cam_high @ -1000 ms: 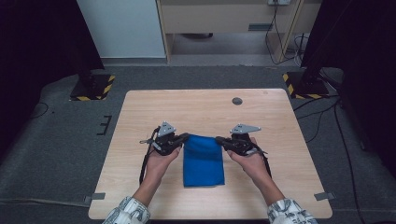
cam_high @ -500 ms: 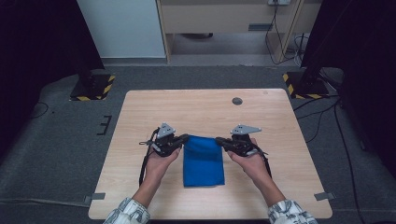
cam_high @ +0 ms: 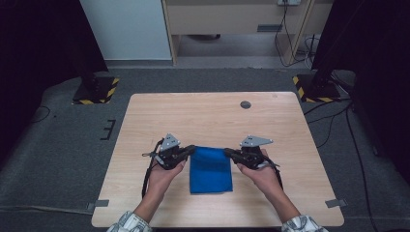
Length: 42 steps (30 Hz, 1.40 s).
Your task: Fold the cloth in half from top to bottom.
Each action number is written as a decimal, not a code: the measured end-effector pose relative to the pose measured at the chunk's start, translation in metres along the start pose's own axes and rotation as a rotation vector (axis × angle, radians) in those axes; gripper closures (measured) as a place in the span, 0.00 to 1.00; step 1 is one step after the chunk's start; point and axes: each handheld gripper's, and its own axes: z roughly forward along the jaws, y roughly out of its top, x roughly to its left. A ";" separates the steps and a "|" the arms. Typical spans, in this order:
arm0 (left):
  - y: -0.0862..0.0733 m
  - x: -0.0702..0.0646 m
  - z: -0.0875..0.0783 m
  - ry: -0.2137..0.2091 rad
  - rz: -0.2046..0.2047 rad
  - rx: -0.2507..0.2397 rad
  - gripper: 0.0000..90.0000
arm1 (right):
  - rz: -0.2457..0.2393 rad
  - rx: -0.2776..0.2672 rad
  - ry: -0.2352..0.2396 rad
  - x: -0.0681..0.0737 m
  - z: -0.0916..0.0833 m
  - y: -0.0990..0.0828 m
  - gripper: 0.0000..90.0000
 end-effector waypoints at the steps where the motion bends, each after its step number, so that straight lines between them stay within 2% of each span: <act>1: -0.002 -0.001 0.000 0.001 0.002 0.004 0.96 | -0.001 0.002 0.003 0.001 -0.001 -0.002 0.95; 6: -0.007 -0.003 -0.001 -0.005 0.002 0.018 0.96 | -0.015 0.028 0.002 0.005 0.000 -0.010 0.95; 13: -0.011 -0.010 -0.005 -0.022 0.011 0.020 0.96 | -0.010 0.018 -0.006 0.002 -0.006 -0.007 0.95; 16: -0.016 -0.012 -0.007 -0.031 0.007 0.028 0.95 | -0.019 0.023 -0.001 0.005 -0.008 -0.009 0.95; 26: -0.040 -0.025 -0.006 -0.062 0.039 0.111 0.88 | -0.039 0.073 0.017 0.013 -0.013 -0.031 0.91; 27: -0.042 -0.025 -0.007 -0.072 0.026 0.115 0.89 | -0.042 0.075 0.019 0.015 -0.014 -0.032 0.91; 29: -0.044 -0.026 -0.008 -0.095 0.000 0.118 0.90 | -0.055 0.083 0.030 0.018 -0.016 -0.035 0.91; 31: -0.045 -0.028 -0.009 -0.090 0.014 0.117 0.90 | -0.062 0.085 0.032 0.021 -0.017 -0.038 0.91; 37: -0.043 -0.030 -0.016 -0.093 0.016 0.095 0.90 | -0.058 0.062 0.037 0.024 -0.024 -0.037 0.91; 40: -0.048 -0.031 -0.020 -0.096 0.017 0.115 0.86 | -0.062 0.067 0.052 0.028 -0.027 -0.039 0.90; 41: -0.050 -0.032 -0.022 -0.091 0.013 0.118 0.83 | -0.064 0.068 0.054 0.030 -0.028 -0.040 0.89; 42: -0.052 -0.033 -0.023 -0.084 0.008 0.116 0.74 | -0.064 0.074 0.059 0.032 -0.029 -0.041 0.86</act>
